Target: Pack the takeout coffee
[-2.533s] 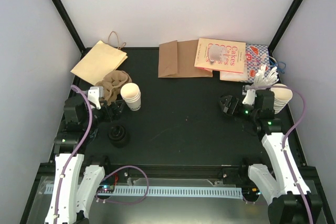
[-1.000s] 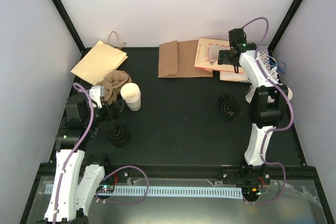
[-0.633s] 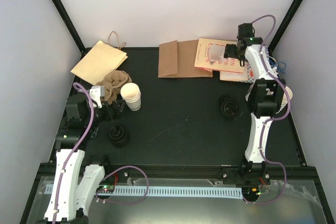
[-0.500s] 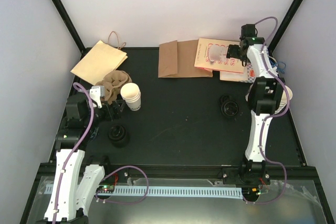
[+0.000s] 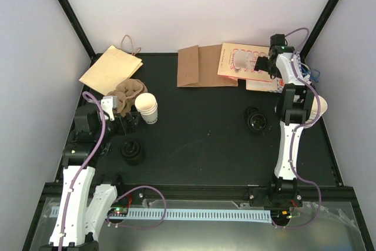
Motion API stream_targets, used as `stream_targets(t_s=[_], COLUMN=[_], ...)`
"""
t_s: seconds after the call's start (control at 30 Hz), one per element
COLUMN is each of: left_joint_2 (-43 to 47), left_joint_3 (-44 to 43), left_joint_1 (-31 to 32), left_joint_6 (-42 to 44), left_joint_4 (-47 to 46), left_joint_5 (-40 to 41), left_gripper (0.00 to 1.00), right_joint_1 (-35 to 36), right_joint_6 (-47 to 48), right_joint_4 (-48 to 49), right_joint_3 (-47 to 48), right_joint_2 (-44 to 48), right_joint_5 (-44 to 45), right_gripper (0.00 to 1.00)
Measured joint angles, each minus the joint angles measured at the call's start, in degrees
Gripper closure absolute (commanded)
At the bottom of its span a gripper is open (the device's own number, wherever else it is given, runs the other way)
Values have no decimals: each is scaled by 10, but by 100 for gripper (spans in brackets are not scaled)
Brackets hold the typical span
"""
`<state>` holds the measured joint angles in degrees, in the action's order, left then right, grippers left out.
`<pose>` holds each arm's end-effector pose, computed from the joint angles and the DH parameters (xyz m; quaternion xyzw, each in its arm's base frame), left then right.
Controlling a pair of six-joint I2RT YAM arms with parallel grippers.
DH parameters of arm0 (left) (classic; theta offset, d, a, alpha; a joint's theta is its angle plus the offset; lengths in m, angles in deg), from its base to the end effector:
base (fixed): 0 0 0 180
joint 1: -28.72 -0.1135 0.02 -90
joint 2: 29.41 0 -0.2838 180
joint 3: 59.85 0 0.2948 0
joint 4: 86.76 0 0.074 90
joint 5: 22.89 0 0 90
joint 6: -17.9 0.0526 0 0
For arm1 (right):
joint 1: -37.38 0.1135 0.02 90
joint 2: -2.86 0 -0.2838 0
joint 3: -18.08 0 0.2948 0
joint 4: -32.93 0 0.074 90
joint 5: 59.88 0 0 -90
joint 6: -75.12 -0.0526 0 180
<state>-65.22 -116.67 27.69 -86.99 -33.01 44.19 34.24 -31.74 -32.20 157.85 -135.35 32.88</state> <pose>0.1684 -0.0175 0.3190 -0.0248 0.8651 -0.2298 0.4451 0.5816 -0.0344 0.1973 0.1744 0.9575 0.0040 0.2297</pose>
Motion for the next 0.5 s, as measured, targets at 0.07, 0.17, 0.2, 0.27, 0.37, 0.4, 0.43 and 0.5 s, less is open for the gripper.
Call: stream_targets(t_s=[0.07, 0.17, 0.2, 0.27, 0.37, 0.4, 0.43, 0.5], left_joint_2=[-2, -4, -4, -5, -7, -7, -7, -7], left_joint_3=[0, 0, 0, 0, 0, 0, 0, 0], left_joint_1=[0, 0, 0, 0, 0, 0, 0, 0], left_joint_6=[0, 0, 0, 0, 0, 0, 0, 0], left_joint_4=[0, 0, 0, 0, 0, 0, 0, 0], left_joint_5=[0, 0, 0, 0, 0, 0, 0, 0], left_gripper=[1, 1, 1, 1, 1, 1, 1, 1], right_joint_1=[-1, -2, -3, -3, -3, -3, -3, -3], right_joint_6=[-1, -2, -2, -1, 0, 1, 2, 4], right_joint_4=[0, 0, 0, 0, 3, 6, 12, 22], right_joint_3=[3, 3, 3, 3, 3, 2, -2, -16], right_joint_2=[-12, -26, -30, -32, -32, -32, -31, -25], right_joint_5=[-3, -10, -15, -21, -40, -49, -56, -69], right_gripper=[6, 8, 9, 12, 16, 17, 19, 23])
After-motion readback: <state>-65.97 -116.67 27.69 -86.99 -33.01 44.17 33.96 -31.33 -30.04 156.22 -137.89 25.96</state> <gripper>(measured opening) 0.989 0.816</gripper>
